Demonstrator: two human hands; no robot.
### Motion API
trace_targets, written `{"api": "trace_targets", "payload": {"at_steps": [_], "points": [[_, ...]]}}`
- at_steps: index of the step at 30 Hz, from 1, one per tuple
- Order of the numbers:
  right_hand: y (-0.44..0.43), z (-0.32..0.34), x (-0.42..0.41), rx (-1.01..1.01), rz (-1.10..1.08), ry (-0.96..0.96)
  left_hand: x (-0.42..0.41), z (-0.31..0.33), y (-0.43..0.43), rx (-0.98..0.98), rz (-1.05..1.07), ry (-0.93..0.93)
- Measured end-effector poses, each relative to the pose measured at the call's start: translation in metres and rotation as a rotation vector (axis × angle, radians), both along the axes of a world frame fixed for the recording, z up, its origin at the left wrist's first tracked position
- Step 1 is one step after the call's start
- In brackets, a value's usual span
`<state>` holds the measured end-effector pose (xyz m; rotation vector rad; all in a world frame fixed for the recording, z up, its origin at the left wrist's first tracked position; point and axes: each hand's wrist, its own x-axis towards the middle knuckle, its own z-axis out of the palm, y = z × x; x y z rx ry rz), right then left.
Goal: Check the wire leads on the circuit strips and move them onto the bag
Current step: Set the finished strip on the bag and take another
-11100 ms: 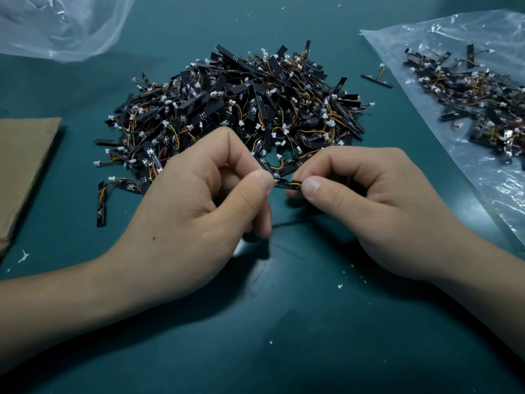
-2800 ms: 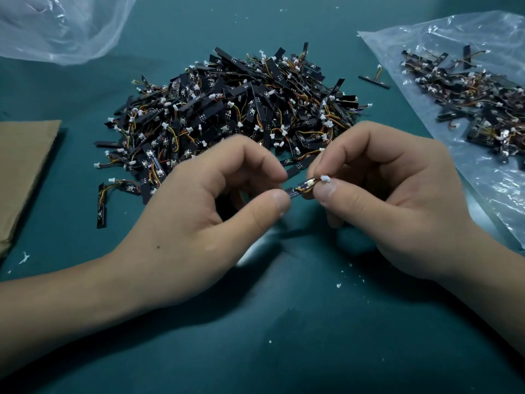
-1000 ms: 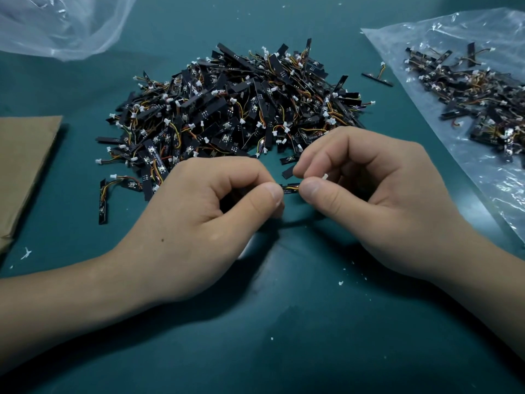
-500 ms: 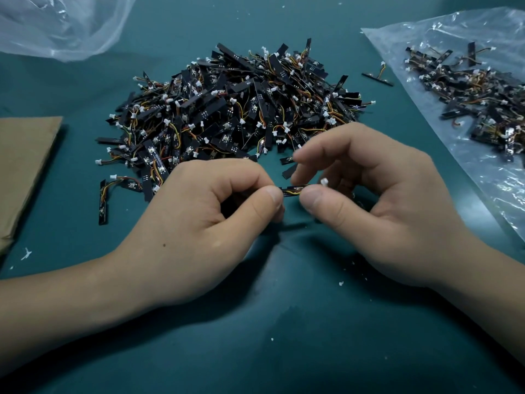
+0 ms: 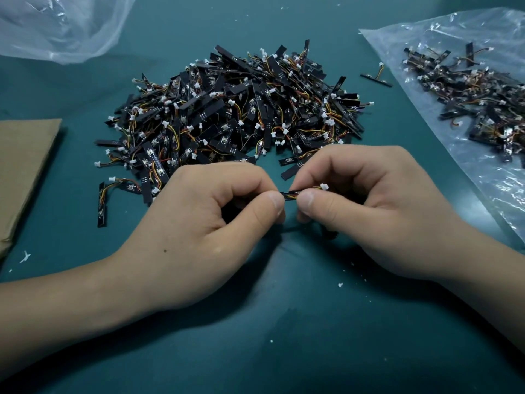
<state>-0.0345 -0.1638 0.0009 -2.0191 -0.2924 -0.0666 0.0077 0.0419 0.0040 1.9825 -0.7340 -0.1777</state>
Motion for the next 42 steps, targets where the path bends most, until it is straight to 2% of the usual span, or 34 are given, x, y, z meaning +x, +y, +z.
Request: {"api": "trace_targets", "payload": {"at_steps": [11,19,31,42], "points": [[-0.0014,0.0022,-0.0002,0.010,0.020,0.022,-0.0022,0.0014,-0.0018,0.002,-0.015,0.016],[0.0008,0.0035,-0.0007,-0.098,0.042,0.060,-0.0046,0.0019,-0.0022,-0.049,-0.012,0.100],[0.0002,0.0038,0.0003,-0.127,0.064,0.091,-0.0012,0.0007,-0.0018,0.009,-0.052,0.015],[0.0001,0.0075,-0.0012,-0.128,0.091,0.082,-0.0026,0.0021,-0.0016,-0.008,-0.054,0.037]]}}
